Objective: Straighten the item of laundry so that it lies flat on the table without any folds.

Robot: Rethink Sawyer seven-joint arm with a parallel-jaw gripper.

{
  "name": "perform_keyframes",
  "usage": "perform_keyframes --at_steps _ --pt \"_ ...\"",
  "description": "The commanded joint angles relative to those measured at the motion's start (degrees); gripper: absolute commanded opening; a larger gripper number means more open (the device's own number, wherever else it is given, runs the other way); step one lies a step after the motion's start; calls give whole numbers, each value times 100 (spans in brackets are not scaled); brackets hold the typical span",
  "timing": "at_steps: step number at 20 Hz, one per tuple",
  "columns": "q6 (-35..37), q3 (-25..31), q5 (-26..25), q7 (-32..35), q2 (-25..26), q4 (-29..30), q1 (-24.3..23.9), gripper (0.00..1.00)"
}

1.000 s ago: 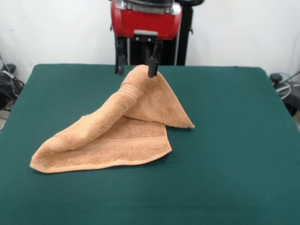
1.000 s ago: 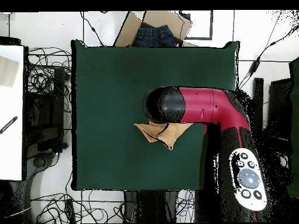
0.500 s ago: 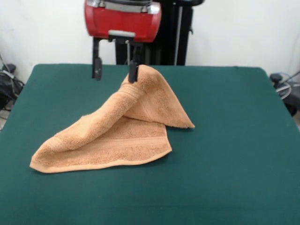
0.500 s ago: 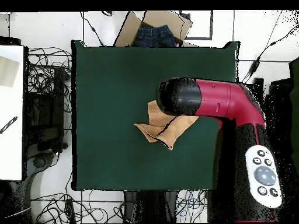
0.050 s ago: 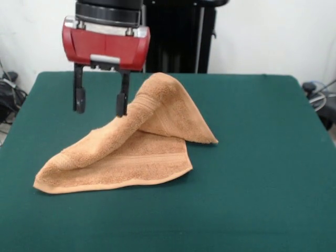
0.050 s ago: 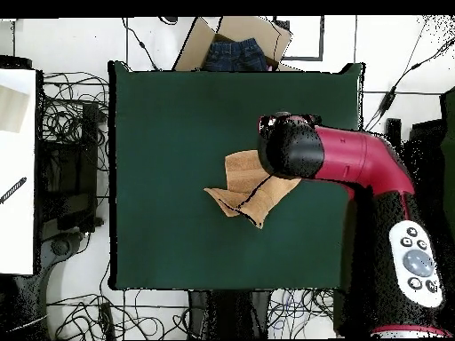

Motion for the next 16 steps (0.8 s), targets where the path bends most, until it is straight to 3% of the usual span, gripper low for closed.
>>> perform_keyframes --at_steps 1,11,16 --pt "-644 219 -71 745 144 852 207 100" --pt "-930 -89 128 1088 154 997 496 100" --pt "-1279 -22 58 1061 243 1156 398 100"
